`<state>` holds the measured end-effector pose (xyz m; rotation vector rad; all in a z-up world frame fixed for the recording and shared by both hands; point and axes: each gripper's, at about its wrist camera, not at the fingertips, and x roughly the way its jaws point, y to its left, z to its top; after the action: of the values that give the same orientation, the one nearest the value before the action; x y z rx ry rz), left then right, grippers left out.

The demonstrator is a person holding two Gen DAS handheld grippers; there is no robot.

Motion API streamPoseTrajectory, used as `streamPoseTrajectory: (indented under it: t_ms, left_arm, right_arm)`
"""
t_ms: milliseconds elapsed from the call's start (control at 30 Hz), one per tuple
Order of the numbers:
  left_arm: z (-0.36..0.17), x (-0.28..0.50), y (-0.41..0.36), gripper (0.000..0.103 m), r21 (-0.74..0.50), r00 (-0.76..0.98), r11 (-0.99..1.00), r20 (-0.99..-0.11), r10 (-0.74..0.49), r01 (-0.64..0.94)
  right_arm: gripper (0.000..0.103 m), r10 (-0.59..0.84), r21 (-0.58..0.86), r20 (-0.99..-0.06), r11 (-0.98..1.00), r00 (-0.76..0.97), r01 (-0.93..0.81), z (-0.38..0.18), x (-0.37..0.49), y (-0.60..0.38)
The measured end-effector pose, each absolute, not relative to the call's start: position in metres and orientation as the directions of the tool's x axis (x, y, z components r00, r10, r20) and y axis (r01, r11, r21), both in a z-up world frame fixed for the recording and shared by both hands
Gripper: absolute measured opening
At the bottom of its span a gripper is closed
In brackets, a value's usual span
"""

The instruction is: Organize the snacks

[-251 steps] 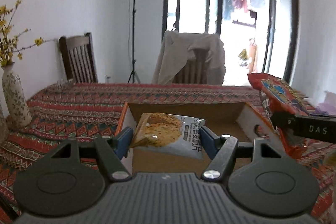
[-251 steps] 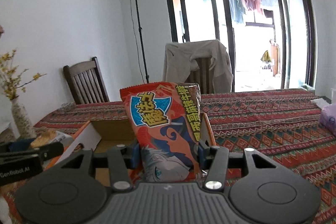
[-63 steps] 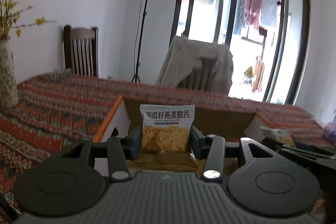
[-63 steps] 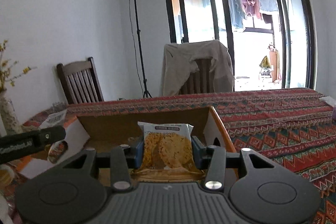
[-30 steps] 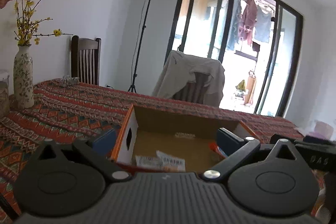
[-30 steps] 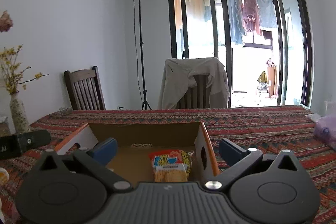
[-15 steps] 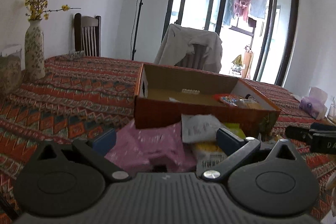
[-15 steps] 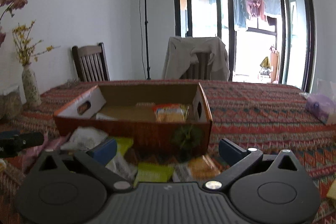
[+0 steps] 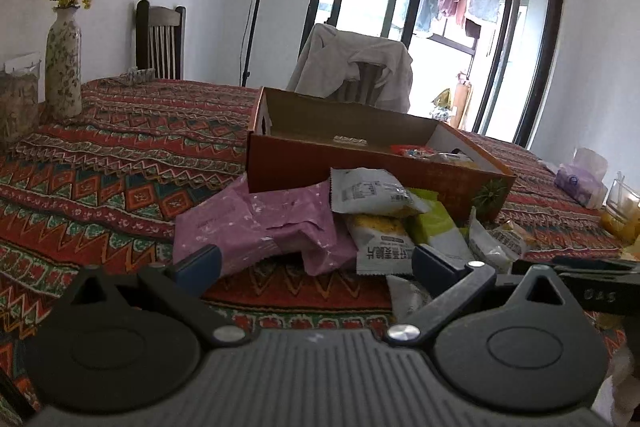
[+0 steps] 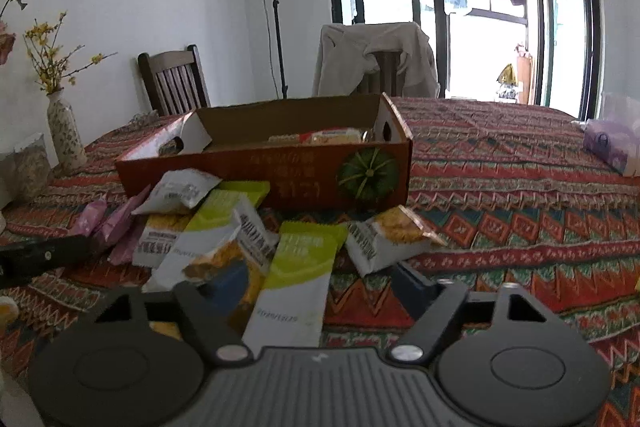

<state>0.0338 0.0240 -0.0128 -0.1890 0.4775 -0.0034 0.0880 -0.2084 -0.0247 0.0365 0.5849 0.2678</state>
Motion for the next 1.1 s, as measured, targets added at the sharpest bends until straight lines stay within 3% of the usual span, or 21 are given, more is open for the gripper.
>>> streamPoseTrajectory:
  t_ms: [100,400,500,667,767,1100]
  left_arm:
    - [-0.013,0.032,0.022,0.103,-0.181,0.888,0.983,-0.457,-0.052,-0.036]
    - [-0.016,0.031,0.024,0.103,-0.188,0.883,0.981,-0.466,-0.055,-0.038]
    - [-0.017,0.031,0.024,0.103,-0.188,0.882,0.981,-0.468,-0.056,-0.037]
    - [-0.021,0.032,0.024,0.103,-0.193,0.875,0.980,-0.481,-0.060,-0.039]
    - [-0.022,0.032,0.023,0.103,-0.189,0.873,0.981,-0.484,-0.061,-0.036]
    - [-0.026,0.036,0.011,0.103,-0.150,0.856,0.988,-0.514,-0.059,-0.022]
  right_arm:
    - [0.057,0.256,0.103,-0.565,0.965,0.785,-0.241,-0.028,0.090,-0.203]
    - [0.055,0.213,0.076,-0.616,0.974,0.758,-0.212,-0.038,0.102,-0.191]
    - [0.049,0.194,0.064,-0.631,0.978,0.751,-0.199,-0.043,0.108,-0.189]
    - [0.047,0.181,0.025,-0.611,0.977,0.771,-0.210,-0.047,0.105,-0.184]
    - [0.040,0.203,0.027,-0.601,0.972,0.774,-0.233,-0.047,0.103,-0.186]
    - [0.037,0.233,0.058,-0.532,0.969,0.814,-0.239,-0.045,0.091,-0.202]
